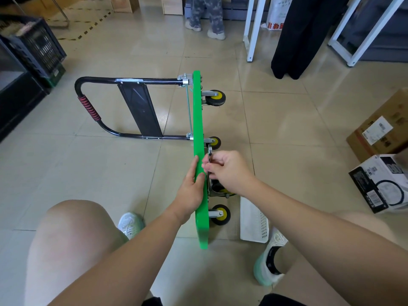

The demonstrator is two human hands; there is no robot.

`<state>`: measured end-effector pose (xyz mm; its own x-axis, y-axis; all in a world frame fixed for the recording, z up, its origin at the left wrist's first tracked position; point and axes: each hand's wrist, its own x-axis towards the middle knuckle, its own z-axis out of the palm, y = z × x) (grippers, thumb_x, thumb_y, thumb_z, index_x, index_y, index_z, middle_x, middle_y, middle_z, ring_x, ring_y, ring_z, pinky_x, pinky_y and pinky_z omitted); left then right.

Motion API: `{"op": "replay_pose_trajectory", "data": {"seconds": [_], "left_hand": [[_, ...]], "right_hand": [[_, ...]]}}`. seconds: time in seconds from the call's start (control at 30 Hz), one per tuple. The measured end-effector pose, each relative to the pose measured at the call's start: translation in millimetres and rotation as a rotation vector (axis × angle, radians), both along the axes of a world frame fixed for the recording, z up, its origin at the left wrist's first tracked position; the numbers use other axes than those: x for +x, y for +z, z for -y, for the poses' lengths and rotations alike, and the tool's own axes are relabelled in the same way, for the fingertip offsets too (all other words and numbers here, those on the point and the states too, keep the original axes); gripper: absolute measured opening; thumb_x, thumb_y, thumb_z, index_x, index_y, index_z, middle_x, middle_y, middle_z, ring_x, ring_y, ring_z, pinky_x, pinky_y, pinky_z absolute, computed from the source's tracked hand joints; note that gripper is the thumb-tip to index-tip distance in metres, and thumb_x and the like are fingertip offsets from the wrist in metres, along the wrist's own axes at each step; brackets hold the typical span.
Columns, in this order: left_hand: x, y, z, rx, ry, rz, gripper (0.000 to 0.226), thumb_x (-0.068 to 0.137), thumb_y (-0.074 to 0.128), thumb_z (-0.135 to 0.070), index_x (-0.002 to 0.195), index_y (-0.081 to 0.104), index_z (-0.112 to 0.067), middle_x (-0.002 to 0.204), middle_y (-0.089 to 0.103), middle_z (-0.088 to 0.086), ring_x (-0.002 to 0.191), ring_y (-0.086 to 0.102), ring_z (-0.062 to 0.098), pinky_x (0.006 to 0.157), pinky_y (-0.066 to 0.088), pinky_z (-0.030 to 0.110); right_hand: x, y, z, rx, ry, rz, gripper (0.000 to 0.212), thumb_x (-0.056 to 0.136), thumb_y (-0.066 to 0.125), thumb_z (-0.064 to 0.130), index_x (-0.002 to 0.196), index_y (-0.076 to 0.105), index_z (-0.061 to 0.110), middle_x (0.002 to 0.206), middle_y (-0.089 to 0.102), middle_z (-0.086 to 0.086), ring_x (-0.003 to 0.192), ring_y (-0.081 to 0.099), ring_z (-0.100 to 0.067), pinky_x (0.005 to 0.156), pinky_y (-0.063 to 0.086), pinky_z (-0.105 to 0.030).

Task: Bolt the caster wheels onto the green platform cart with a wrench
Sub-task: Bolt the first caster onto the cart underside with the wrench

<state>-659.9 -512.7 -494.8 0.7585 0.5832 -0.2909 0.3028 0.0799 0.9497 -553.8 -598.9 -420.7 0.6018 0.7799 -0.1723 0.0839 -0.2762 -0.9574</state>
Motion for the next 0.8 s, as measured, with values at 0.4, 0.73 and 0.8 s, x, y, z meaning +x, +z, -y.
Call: {"op": "replay_pose_trajectory", "data": {"seconds": [0.4, 0.73, 0.8], "left_hand": [[-1.7, 6.7, 3.1, -0.019, 0.014, -0.053, 0.057, 0.101, 0.040, -0.048, 0.152, 0.022, -0.065, 0.148, 0.056, -0.009, 0.119, 0.064, 0.015, 0.103, 0.054, 0.045], [-1.3, 8.8, 5.5, -0.045, 0.056, -0.080, 0.055, 0.106, 0.039, -0.037, 0.152, 0.024, -0.063, 0.125, 0.068, -0.004, 0.112, 0.066, 0.024, 0.104, 0.052, 0.047], [-1.9, 11.2, 5.0, -0.047, 0.049, -0.069, 0.055, 0.107, 0.038, -0.036, 0.154, 0.023, -0.062, 0.132, 0.066, -0.011, 0.115, 0.065, 0.020, 0.106, 0.051, 0.047]], "right_hand": [[-9.4, 0.4, 11.3, 0.026, -0.078, -0.004, 0.022, 0.096, 0.063, 0.013, 0.086, 0.070, 0.031, 0.091, 0.074, 0.007, 0.095, 0.072, -0.013, 0.089, 0.060, -0.040], [-67.2, -38.0, 56.0, 0.248, -0.230, 0.330, 0.034, 0.092, 0.055, 0.005, 0.101, 0.073, 0.032, 0.101, 0.071, 0.026, 0.099, 0.069, -0.001, 0.093, 0.054, -0.024], [-56.0, -26.8, 52.6, 0.244, -0.323, 0.218, 0.037, 0.092, 0.062, -0.002, 0.091, 0.073, 0.033, 0.093, 0.071, 0.030, 0.096, 0.067, 0.006, 0.091, 0.051, -0.017]]}}
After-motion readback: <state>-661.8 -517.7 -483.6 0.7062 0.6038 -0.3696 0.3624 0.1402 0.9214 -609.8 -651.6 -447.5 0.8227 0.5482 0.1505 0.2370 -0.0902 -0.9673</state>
